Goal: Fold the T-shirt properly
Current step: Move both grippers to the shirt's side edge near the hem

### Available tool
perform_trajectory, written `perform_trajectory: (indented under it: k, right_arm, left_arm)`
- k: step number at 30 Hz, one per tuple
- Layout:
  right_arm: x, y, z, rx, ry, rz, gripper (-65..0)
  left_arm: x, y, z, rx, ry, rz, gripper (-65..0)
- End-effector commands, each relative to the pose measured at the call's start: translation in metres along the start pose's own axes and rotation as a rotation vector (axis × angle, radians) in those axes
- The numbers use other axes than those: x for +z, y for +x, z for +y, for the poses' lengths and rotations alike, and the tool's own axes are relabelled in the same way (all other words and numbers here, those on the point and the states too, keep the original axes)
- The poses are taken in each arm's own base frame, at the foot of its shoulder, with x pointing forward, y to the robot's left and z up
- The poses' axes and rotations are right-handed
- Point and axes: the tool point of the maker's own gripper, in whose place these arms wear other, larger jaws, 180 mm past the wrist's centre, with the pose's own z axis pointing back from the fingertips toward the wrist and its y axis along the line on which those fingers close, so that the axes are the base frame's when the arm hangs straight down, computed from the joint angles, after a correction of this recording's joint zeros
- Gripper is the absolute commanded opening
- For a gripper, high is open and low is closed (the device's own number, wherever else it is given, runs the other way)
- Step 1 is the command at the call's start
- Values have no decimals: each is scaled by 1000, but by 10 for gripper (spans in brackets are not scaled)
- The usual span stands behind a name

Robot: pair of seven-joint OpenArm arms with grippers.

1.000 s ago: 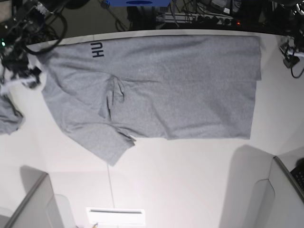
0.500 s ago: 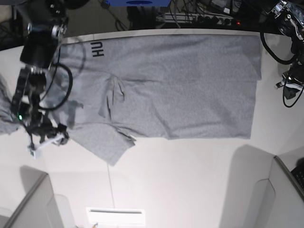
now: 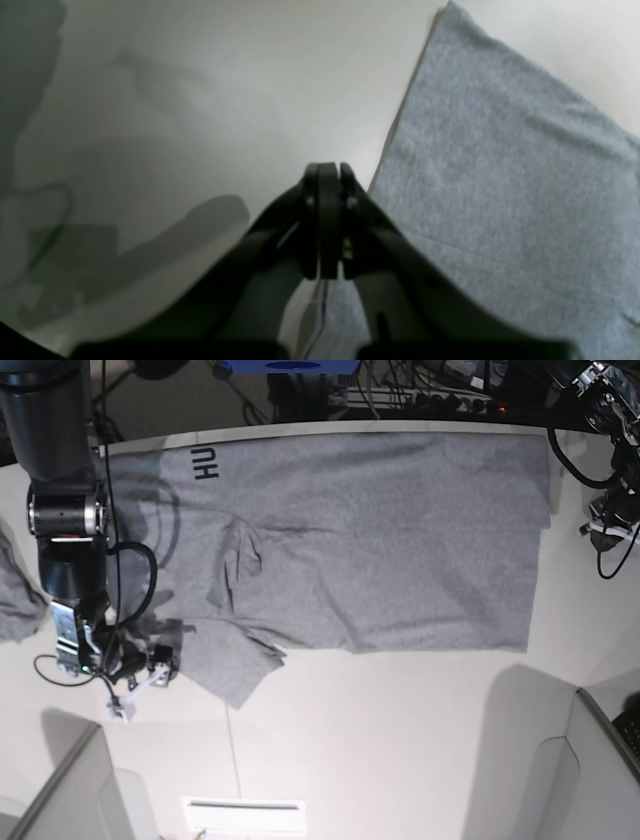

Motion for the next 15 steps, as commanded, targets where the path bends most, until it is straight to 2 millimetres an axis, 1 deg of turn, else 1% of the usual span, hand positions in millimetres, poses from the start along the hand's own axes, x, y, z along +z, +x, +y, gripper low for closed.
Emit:
perform_trajectory:
  k: [1, 2, 3, 5, 7, 8, 11, 12, 15]
  right_arm:
    - [11, 30, -1, 15, 2, -66, -260]
    - [9, 25, -2, 22, -1, -52, -260]
    - [6, 14, -3, 24, -3, -30, -260]
    - [3, 3, -3, 24, -2, -12, -260]
    - [1, -2, -3, 24, -2, -4, -261]
    - [-1, -9, -4, 24, -3, 7, -261]
    - [0, -13, -1, 37, 3, 11, -261]
    - [0, -18, 0, 44, 5, 26, -261]
    - [4, -18, 9, 81, 19, 28, -263]
  left_arm:
    - [5, 14, 1, -12, 0, -44, -650]
    - [5, 14, 1, -12, 0, -44, -650]
    - [5, 14, 1, -12, 0, -44, -650]
    - [5, 15, 1, -12, 1, -45, -650]
    - [5, 15, 1, -12, 0, -48, -650]
    - [5, 16, 1, -11, -1, -48, -650]
    - [4, 15, 1, -10, 0, -45, -650]
    - [4, 15, 1, -10, 0, -45, -650]
    - [5, 14, 1, -10, 1, -44, -650]
